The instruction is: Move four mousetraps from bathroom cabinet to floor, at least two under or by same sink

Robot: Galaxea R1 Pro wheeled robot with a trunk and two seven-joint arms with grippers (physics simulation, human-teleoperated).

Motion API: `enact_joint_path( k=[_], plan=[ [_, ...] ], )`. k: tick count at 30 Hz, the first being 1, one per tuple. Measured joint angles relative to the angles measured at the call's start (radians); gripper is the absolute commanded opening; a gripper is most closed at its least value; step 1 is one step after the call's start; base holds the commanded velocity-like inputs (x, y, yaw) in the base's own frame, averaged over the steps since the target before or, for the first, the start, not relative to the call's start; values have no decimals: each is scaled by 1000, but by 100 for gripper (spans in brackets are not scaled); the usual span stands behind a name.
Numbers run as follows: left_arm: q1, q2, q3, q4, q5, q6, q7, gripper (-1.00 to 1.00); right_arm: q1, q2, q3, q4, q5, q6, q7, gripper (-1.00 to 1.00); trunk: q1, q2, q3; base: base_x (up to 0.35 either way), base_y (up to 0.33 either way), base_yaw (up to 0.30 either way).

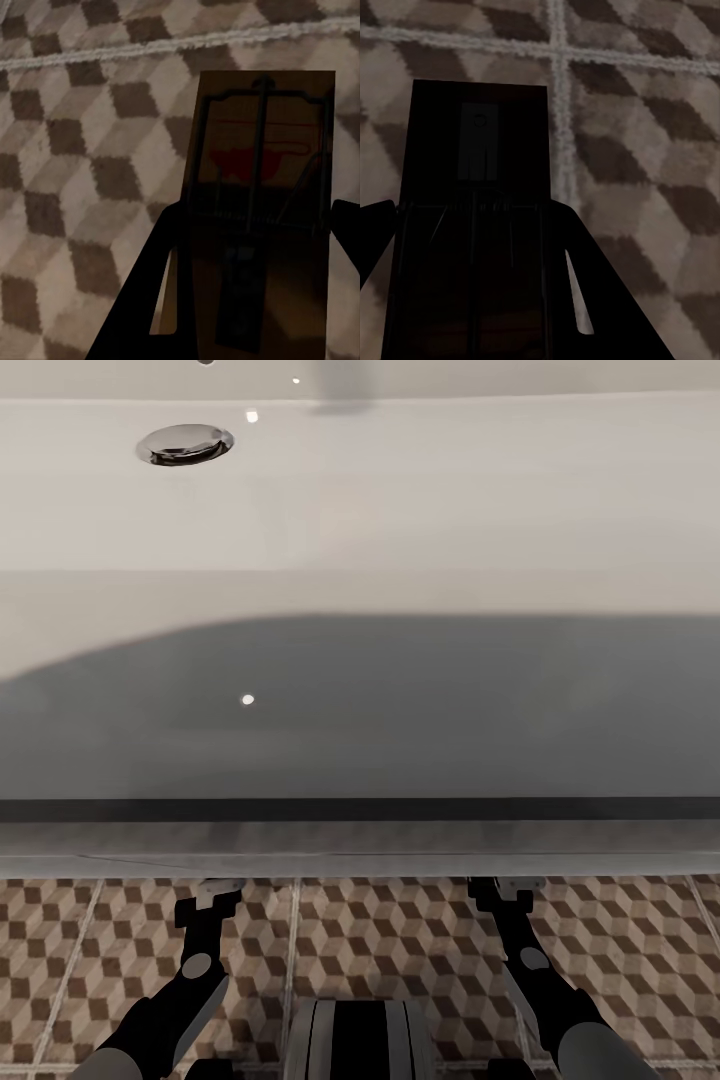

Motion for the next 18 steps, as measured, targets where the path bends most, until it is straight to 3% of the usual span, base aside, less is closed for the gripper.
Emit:
enact_joint_path(
  k=[18],
  plan=[
    [0,0,-1,0,0,1,-1,-100,0,0,1,1,0,0,0,-100,0,0,0,0,0,0]
  ],
)
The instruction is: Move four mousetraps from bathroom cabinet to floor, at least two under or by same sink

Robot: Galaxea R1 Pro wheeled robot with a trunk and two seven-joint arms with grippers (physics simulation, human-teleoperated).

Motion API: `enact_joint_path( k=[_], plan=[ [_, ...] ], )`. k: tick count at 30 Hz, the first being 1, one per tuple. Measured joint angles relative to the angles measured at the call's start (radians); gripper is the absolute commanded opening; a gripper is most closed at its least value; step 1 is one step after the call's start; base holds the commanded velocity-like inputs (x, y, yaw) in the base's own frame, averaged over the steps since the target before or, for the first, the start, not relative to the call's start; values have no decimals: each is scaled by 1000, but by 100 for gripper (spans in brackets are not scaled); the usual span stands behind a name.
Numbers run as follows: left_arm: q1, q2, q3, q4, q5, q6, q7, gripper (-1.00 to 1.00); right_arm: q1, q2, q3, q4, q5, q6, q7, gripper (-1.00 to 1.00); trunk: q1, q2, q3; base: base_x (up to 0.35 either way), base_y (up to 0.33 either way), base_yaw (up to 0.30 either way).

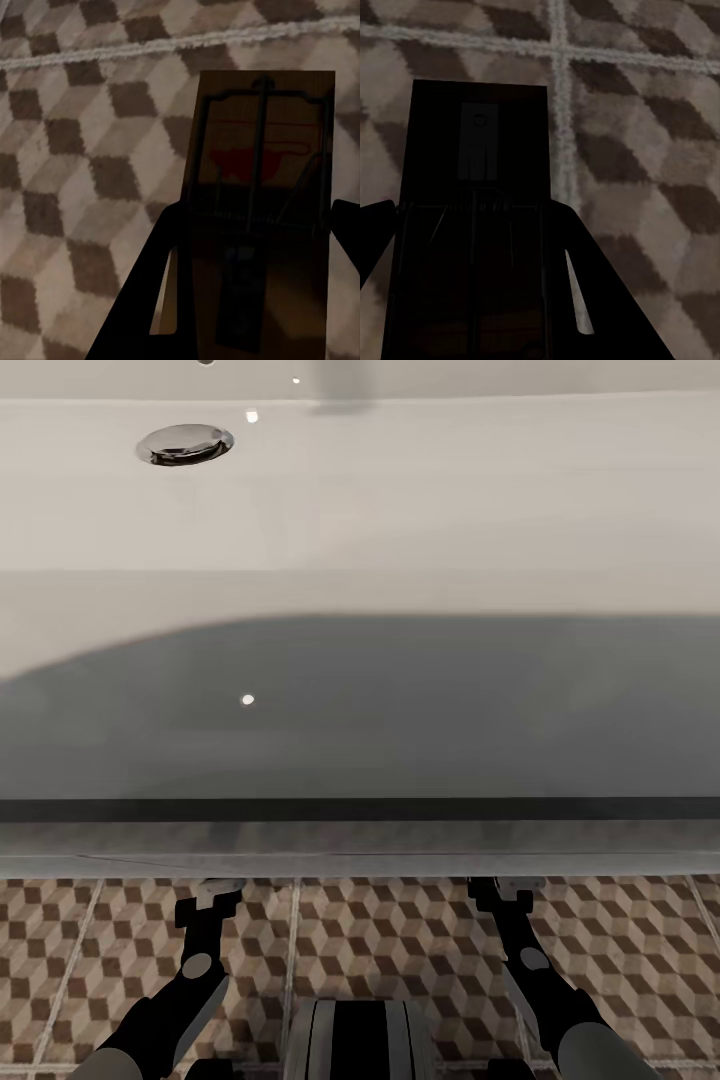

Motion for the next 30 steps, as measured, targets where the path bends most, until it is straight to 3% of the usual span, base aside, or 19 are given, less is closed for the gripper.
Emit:
enact_joint_path(
  k=[11,19,30],
  plan=[
    [0,0,0,0,-1,1,-3,-100,0,-1,-1,0,0,0,0,-100,0,0,0,0,0,0],
    [0,0,-3,0,-4,0,-4,-100,-8,-22,-6,-1,-3,3,10,-100,0,0,0,0,0,0],
    [0,0,-3,0,-5,3,-4,-100,-30,-24,-9,0,-3,3,12,-100,0,0,0,0,0,0]
  ],
)
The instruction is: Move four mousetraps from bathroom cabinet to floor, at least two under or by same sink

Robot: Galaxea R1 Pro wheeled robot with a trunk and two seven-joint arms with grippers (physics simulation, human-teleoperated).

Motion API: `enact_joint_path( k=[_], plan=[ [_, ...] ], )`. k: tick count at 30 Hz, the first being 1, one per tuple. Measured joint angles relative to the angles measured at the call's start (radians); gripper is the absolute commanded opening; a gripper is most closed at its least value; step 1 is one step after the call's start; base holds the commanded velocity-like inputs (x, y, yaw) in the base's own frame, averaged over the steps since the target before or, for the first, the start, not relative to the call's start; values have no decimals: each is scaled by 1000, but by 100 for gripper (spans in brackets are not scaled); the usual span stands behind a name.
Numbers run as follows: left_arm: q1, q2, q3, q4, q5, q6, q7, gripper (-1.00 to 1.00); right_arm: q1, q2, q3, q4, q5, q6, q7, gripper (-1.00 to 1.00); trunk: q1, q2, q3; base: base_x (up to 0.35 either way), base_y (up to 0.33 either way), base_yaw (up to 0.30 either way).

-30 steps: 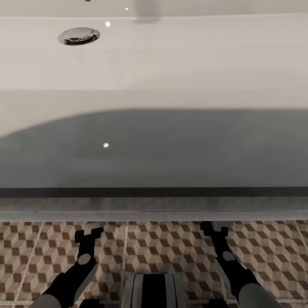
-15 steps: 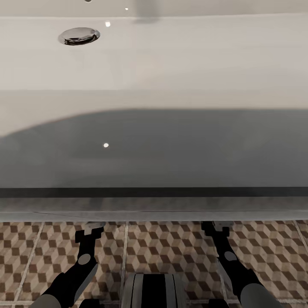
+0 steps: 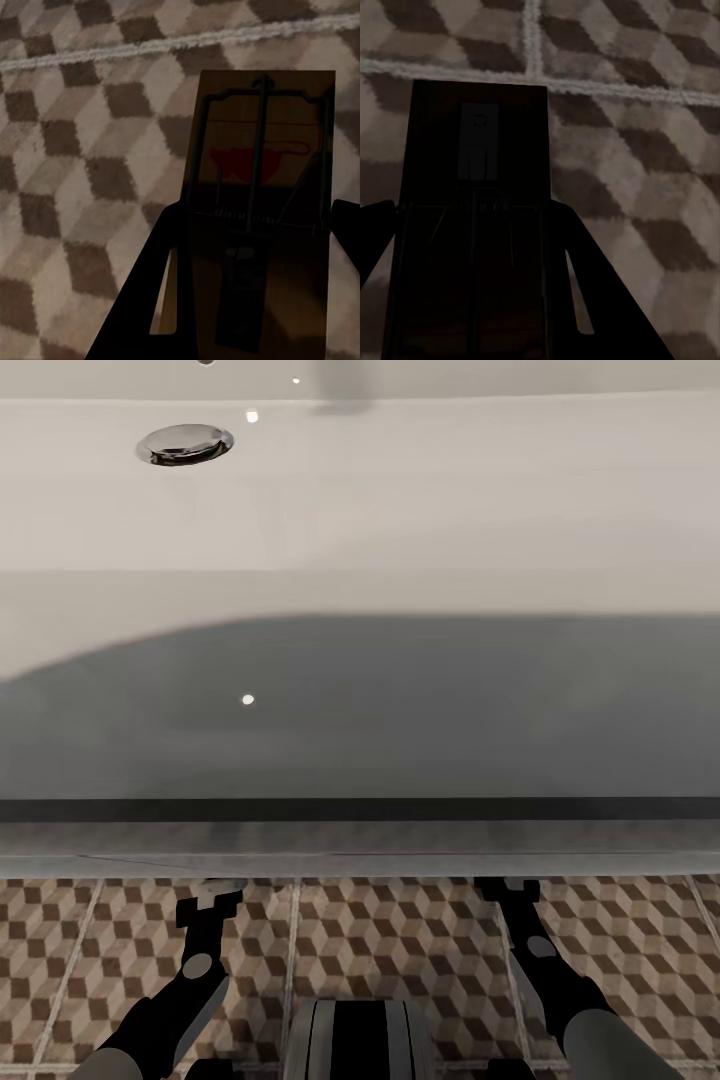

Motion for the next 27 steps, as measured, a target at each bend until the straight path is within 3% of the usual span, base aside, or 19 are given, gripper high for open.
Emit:
enact_joint_path(
  k=[27],
  plan=[
    [0,0,2,0,2,-1,1,-100,0,0,1,6,-3,1,1,-100,0,0,0,0,0,0]
  ],
)
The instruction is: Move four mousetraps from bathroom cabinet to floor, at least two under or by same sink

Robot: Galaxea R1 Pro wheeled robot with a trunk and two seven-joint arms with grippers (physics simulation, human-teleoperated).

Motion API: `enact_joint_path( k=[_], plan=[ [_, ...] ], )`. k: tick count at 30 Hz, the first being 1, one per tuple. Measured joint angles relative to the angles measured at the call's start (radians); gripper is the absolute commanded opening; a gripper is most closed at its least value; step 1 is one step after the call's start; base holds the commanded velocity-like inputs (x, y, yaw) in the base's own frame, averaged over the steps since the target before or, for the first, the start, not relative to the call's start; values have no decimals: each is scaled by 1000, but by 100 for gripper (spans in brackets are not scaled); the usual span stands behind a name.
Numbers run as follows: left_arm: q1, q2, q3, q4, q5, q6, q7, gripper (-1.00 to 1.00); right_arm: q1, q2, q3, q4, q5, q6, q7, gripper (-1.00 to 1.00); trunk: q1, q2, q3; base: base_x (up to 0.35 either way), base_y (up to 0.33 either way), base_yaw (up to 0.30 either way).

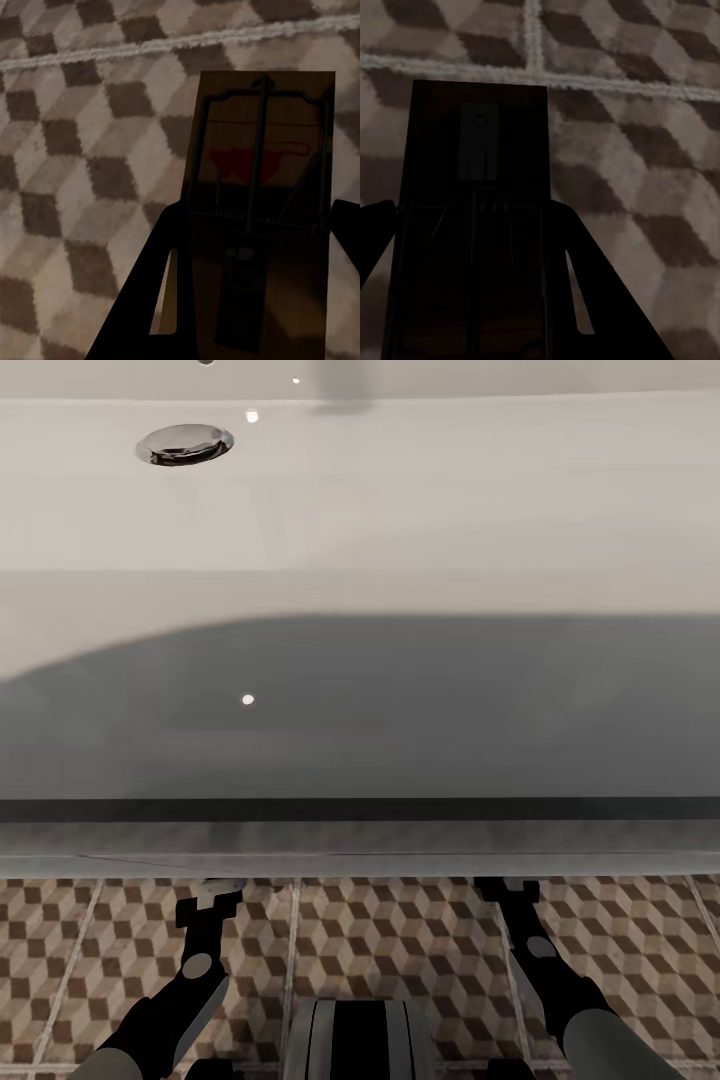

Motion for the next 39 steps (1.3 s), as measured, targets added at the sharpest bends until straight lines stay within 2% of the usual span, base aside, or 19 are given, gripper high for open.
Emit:
enact_joint_path(
  k=[13,28,39],
  plan=[
    [0,1,4,0,1,-1,10,-100,0,0,7,8,-1,-1,0,-100,0,0,0,0,0,0],
    [0,1,3,0,1,1,4,-100,0,0,12,91,0,0,0,-100,0,0,0,0,0,0],
    [0,1,3,0,1,1,3,-100,0,0,10,94,6,-2,0,-100,0,0,0,0,0,0]
  ],
)
